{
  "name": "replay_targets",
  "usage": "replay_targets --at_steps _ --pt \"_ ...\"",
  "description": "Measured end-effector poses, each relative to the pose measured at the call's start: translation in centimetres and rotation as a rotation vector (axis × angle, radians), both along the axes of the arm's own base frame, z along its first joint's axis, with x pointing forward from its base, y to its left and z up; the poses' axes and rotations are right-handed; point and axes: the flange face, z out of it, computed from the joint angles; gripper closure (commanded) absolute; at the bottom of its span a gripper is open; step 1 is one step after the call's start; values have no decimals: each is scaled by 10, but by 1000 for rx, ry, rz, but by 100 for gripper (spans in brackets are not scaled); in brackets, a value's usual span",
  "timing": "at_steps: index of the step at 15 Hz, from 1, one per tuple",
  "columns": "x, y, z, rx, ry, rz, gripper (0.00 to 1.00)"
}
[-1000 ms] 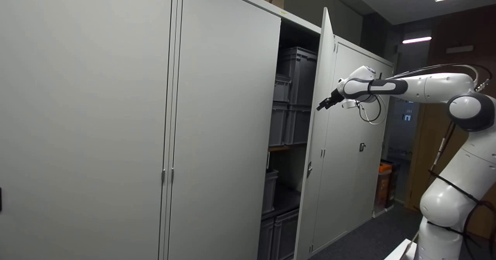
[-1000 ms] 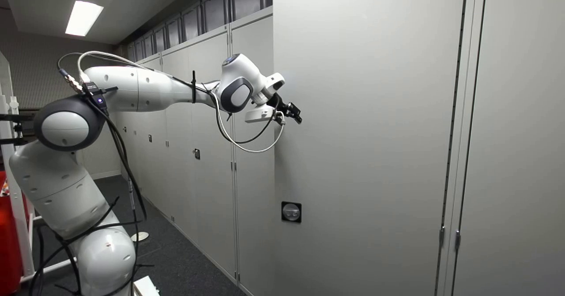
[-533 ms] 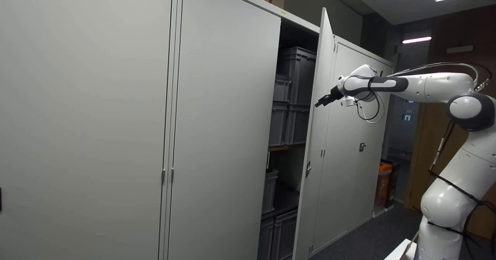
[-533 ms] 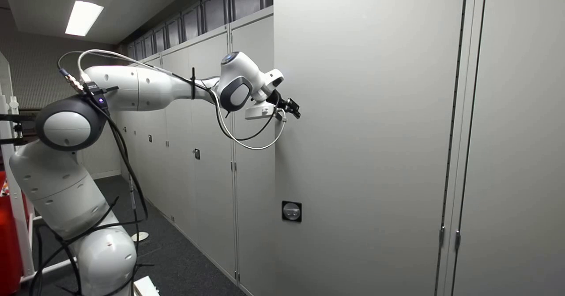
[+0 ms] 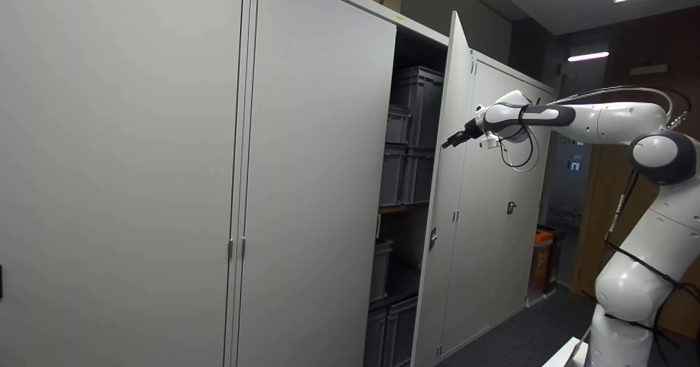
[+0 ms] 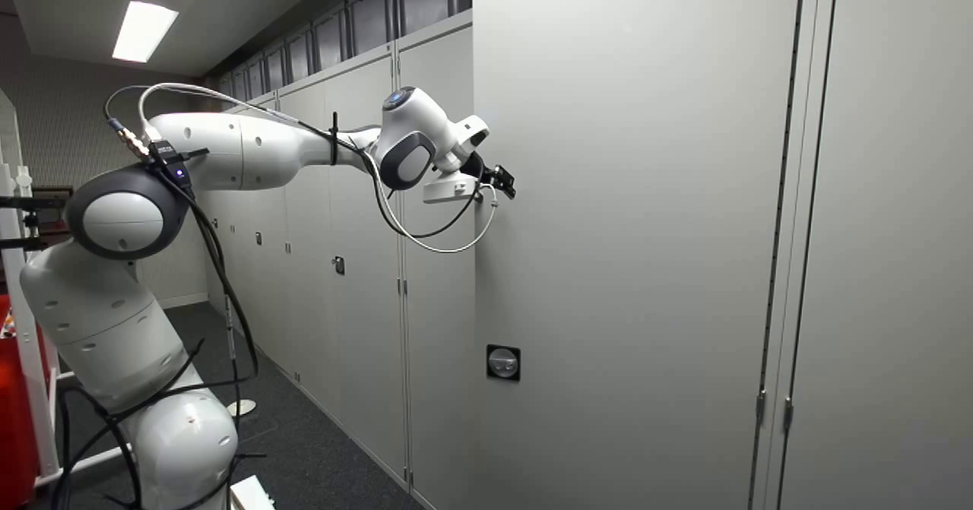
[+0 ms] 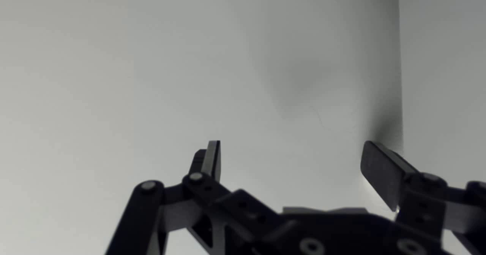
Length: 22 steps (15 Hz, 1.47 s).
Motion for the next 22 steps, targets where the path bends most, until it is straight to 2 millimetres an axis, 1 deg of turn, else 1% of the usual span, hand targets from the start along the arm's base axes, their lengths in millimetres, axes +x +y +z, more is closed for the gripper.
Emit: replay_targets --at_steps 11,22 --pt "20 -4 5 -6 -23 35 0" --pt "57 -2 1 -2 -24 43 0"
